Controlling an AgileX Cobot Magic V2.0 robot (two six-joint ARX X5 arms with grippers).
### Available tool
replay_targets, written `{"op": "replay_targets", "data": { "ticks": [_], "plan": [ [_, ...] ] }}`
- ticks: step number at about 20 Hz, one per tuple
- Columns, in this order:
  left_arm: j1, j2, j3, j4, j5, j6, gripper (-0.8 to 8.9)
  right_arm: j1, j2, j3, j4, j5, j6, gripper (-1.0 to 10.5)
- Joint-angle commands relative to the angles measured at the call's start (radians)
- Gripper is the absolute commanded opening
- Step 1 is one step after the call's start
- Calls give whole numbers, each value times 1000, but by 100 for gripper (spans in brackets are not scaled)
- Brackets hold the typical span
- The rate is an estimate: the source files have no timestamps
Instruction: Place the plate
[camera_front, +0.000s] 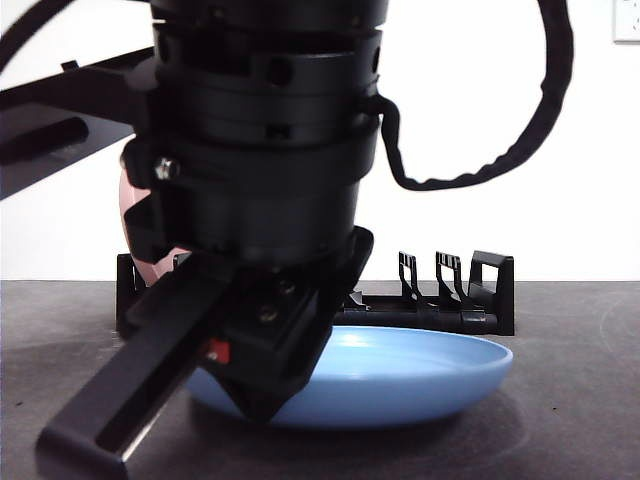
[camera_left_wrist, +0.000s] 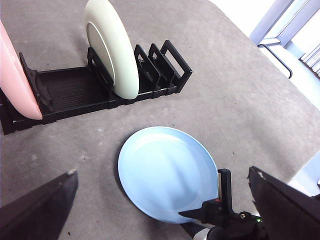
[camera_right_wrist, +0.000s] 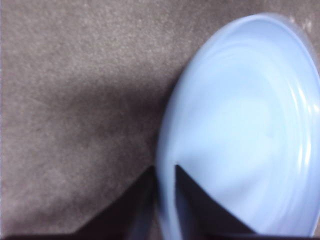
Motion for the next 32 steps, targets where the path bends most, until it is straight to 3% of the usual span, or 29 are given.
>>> {"op": "replay_targets", "data": {
  "ticks": [1,4,6,13,16,21,23,28,32],
  "plan": [
    [-5,5,18,7,-3,13,562,19,18,13,0,7,-3,135],
    [-5,6,18,7,-3,13,562,19,8,41,-70,4,44,304],
    [-5,6,18,7,-3,13,562,18,-16,81,-126,-21,86,352],
    [-5,6,18,7,-4,13,562,-73,-247,199,-174,-403,190,393],
    [-5,6,18,8,-3,13,562,-178,-383,218,-174,-567,199,393],
    [-4,10,18,15,-7,8,562,-412,-578,218,-196,-717,178,393],
    [-5,32,18,43,-33,-47,562,-533,-663,218,-231,-785,148,393],
    [-5,187,52,20,-79,-92,562,-742,-843,218,-360,-816,96,393],
    [-24,385,187,-58,-242,-75,562,-833,-961,217,-440,-834,92,393]
  ]
}}
